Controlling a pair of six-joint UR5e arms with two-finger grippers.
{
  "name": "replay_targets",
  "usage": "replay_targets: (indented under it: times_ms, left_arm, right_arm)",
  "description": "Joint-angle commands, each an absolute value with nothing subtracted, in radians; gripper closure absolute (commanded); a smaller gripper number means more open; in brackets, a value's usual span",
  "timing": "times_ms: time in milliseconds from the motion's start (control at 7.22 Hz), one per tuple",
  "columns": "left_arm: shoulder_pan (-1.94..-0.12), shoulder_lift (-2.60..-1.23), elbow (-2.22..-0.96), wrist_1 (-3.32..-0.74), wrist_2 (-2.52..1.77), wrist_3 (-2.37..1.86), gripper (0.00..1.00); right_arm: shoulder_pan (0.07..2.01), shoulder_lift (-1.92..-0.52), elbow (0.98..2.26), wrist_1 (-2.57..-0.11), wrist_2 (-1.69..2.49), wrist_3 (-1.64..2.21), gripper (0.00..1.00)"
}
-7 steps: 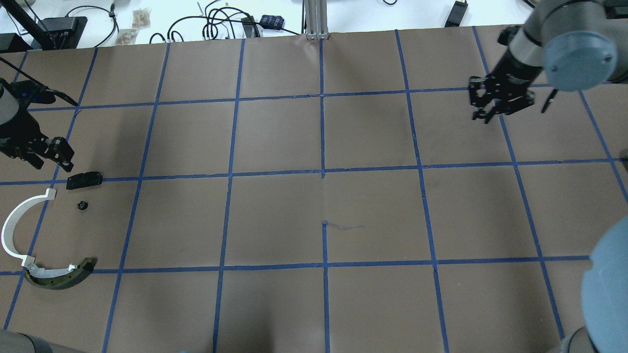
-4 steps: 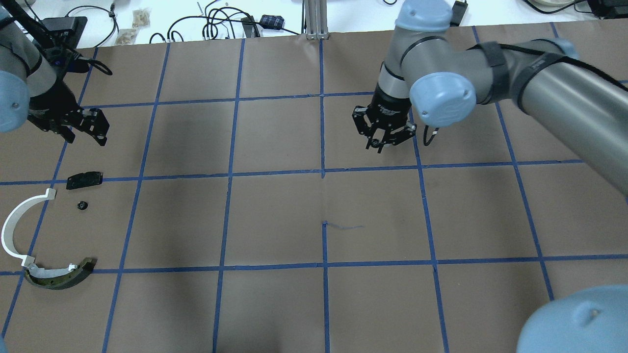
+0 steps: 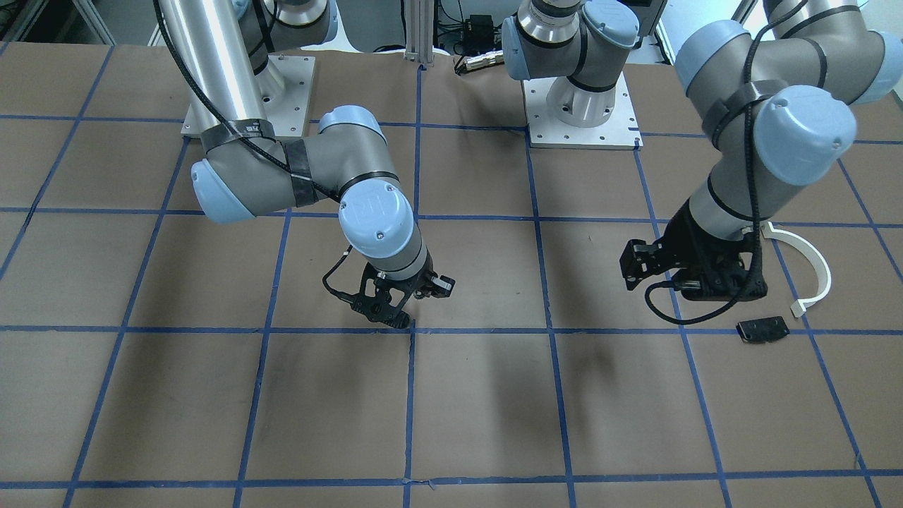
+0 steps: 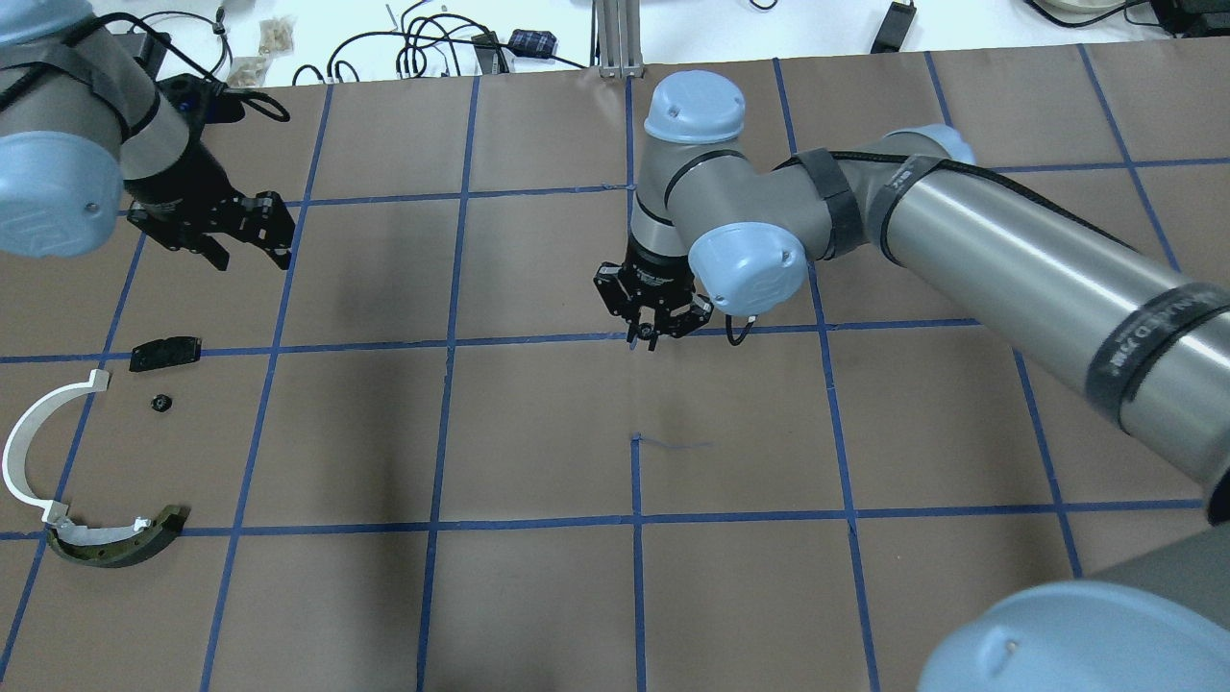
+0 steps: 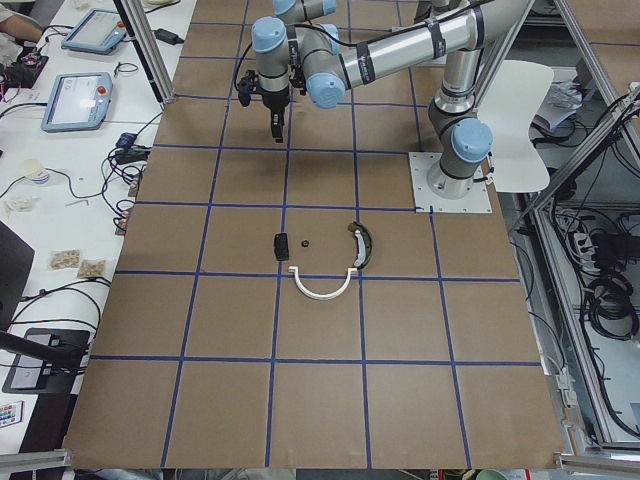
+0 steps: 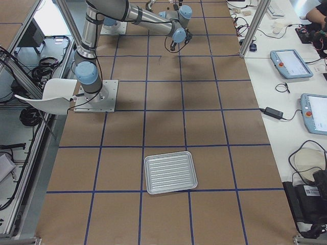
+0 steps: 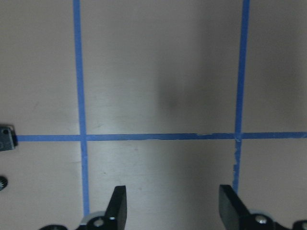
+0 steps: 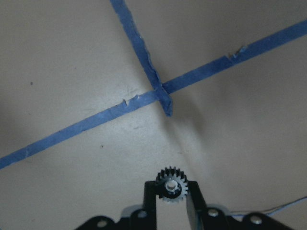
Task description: Place bearing gear from tray to pile
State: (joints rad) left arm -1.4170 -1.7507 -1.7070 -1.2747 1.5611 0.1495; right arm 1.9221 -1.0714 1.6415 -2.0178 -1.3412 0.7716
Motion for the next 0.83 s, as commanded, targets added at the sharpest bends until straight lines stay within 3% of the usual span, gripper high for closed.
replay_targets:
  times_ms: [0, 139, 277, 416, 693]
  left_arm:
    - [-1.486, -1.761, -1.721, -1.276, 1.552, 0.066, 0.28]
    - [-1.52, -1.764, -1.736, -1.275, 1.551, 0.014, 0.28]
    - [-1.558, -1.764, -1.75, -1.27, 1.554, -0.003, 0.28]
    - [-1.581, -1.767, -1.765, -1.256, 1.554, -0.011, 0.28]
    - [-1.653, -1.775, -1.772, -1.253, 1.546, -0.104, 0.31]
  right_arm:
    - [1.94, -1.062, 1.654, -2.026, -1.327, 0.785, 0.59]
    - [1.944, -1.063, 1.667, -2.029, -1.327, 0.784, 0.24]
    - [1.941, -1.069, 1.666, -2.029, -1.338, 0.784, 0.07]
    - [1.924, -1.087, 1.654, -2.029, -1.347, 0.776, 0.0]
    - [1.751, -1.173, 1.625, -1.999, -1.437, 0.656, 0.0]
